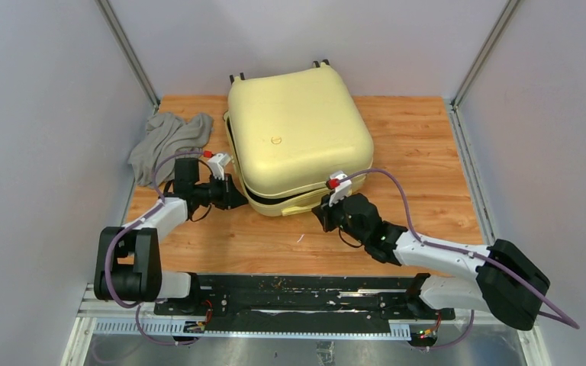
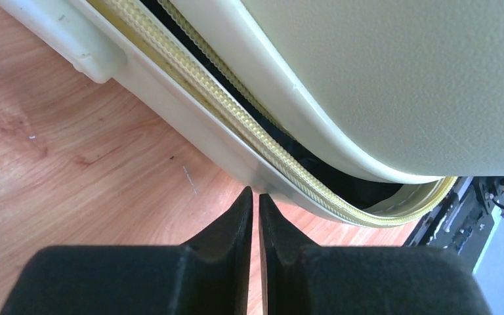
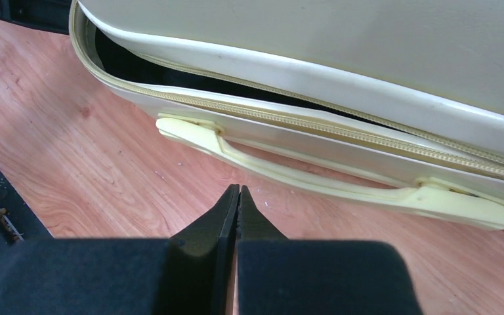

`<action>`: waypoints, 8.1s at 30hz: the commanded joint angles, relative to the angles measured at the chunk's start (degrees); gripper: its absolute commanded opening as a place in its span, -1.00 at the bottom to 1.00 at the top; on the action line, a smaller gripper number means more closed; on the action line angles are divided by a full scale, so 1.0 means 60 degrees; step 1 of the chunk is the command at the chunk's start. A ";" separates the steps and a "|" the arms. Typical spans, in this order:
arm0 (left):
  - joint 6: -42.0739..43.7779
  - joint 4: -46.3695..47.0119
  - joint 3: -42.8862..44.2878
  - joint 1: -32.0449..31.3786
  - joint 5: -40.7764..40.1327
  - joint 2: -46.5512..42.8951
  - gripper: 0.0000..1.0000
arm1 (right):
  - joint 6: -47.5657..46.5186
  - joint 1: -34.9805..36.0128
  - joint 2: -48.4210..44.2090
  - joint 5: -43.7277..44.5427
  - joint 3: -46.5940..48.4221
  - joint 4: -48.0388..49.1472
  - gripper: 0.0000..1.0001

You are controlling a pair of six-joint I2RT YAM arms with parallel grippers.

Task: Pack the luggage
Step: Zip the luggage at the center of the board.

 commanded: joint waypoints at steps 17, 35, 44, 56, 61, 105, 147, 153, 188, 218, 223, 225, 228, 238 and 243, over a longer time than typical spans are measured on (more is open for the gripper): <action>0.0312 -0.1110 0.0994 0.1406 0.0203 -0.0537 -0.65 | -0.0675 -0.4647 -0.2485 -0.0410 -0.0530 -0.1884 0.98; 0.0293 -0.1182 0.1156 0.1427 0.0074 -0.0351 -0.66 | -0.2110 -0.7453 0.0901 -0.6473 0.0614 0.0054 0.39; 0.0504 -0.1267 0.1083 0.1433 0.0016 -0.0316 -0.68 | -0.2544 -0.7449 0.1237 -0.7241 0.0926 0.0564 0.30; 0.0610 -0.1319 0.1185 0.1429 -0.0010 -0.0116 -0.72 | -0.2985 -0.7464 0.1003 -0.7407 0.1040 0.0468 -0.50; 0.0573 -0.1330 0.1172 0.1435 0.0075 -0.0167 -0.73 | -0.2853 -0.7464 0.0674 -0.6865 0.0859 0.0516 -0.99; -0.0782 0.1186 0.0848 -0.0399 -0.0155 0.0989 -0.77 | -0.1831 -0.5780 -0.0225 -0.6947 -0.0061 0.0520 -1.00; -0.0837 -0.0476 0.1379 0.1620 0.0066 -0.0104 -0.83 | 0.1008 -0.8097 0.3961 -1.1720 0.1193 0.4588 -0.11; -0.0688 -0.0406 0.1587 0.1912 -0.0121 0.0268 -0.85 | 0.1075 -0.7827 0.3662 -1.1648 0.0762 0.4630 -0.12; -0.0965 0.0873 0.1089 0.1294 -0.0119 0.1420 -0.86 | -0.1193 -0.6081 0.1574 -0.8241 0.0886 0.0975 -1.00; -0.1430 0.1706 0.0951 -0.0147 0.0152 0.1490 -0.92 | -0.1208 -0.3751 0.0376 -0.5271 0.0912 -0.1889 -0.98; -0.1557 0.1708 0.0993 0.0682 0.0304 0.1240 -0.93 | -0.0926 -0.4359 -0.0006 -0.5007 0.0275 -0.1513 -0.48; -0.1603 0.1706 0.1009 0.1032 0.0390 0.1169 -0.93 | -0.0867 -0.4810 -0.0098 -0.5199 0.0136 -0.1374 -0.47; -0.1611 0.1703 0.1011 0.1412 0.0529 0.1073 -0.93 | -0.0819 -0.5364 -0.0226 -0.5553 0.0029 -0.1118 -0.44; -0.1682 0.1626 0.1173 0.1524 0.0563 0.0933 -0.93 | -0.1194 -0.6013 -0.1188 -0.5050 0.0280 -0.2053 0.09; -0.1766 0.1590 0.1364 0.1513 0.0542 0.0976 -0.93 | -0.1061 -0.6354 -0.1291 -0.4792 0.0484 -0.2222 0.26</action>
